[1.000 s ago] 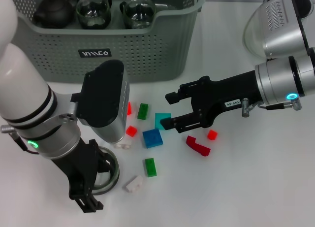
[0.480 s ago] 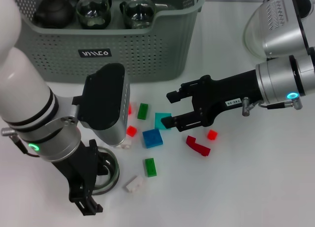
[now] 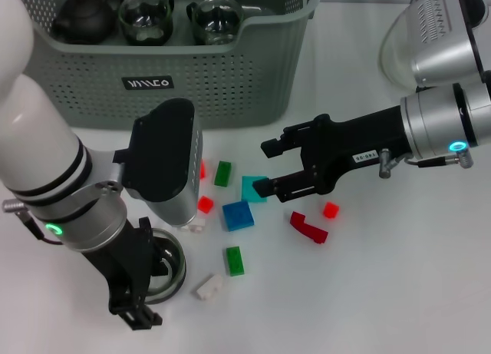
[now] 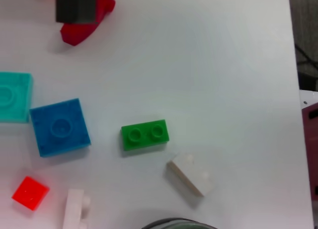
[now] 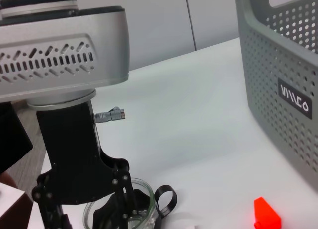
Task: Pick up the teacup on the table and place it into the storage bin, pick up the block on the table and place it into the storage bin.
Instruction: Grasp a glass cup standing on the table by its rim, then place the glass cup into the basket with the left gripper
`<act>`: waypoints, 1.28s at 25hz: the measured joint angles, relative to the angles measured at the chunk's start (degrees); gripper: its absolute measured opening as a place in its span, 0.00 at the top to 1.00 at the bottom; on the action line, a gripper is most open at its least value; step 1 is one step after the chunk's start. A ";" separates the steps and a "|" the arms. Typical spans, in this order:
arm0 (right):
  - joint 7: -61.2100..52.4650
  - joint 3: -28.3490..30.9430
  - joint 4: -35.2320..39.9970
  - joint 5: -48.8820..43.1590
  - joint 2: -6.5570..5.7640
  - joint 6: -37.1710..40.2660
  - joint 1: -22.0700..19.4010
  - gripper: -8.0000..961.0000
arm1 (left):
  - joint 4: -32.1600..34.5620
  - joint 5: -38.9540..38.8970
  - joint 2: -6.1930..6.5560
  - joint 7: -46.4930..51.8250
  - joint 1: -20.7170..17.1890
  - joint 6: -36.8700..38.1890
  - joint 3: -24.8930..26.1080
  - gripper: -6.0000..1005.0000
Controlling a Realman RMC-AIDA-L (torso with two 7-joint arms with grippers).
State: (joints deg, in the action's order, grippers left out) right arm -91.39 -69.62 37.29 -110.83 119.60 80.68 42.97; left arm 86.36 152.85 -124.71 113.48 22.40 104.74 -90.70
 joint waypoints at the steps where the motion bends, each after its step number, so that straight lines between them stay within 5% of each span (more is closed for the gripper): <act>1: -0.02 0.06 0.04 0.00 -0.02 0.00 0.00 0.23 | 0.00 0.02 0.00 0.15 0.11 -0.13 0.00 0.22; 10: -0.11 0.26 0.20 0.00 -0.11 0.00 0.01 0.23 | -1.23 0.05 0.15 1.58 1.44 -0.83 -0.38 0.36; 16: -0.10 0.36 0.31 0.00 -0.20 0.01 0.01 0.23 | -0.70 -0.11 0.10 1.61 1.52 -0.13 -1.21 0.56; 18: -0.10 0.40 0.35 0.00 -0.20 0.01 0.01 0.23 | -0.38 -0.26 0.09 1.61 1.56 0.16 -1.22 0.80; 23: -0.10 0.51 0.39 0.00 -0.21 0.01 0.00 0.23 | -0.06 -0.34 0.08 1.70 1.95 1.05 -1.17 0.94; 28: -0.10 0.57 0.42 0.00 -0.57 0.01 -0.03 0.24 | 1.46 -0.38 0.19 1.71 2.18 1.49 0.32 0.94; 32: 0.29 1.20 0.43 0.01 -0.77 0.01 -0.08 0.24 | 3.95 -1.86 0.36 1.06 2.57 2.38 7.27 0.94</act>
State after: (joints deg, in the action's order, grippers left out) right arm -91.10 -68.42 37.71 -110.83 118.84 80.69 42.90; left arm 90.31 150.99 -124.35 114.54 24.97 107.12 -83.43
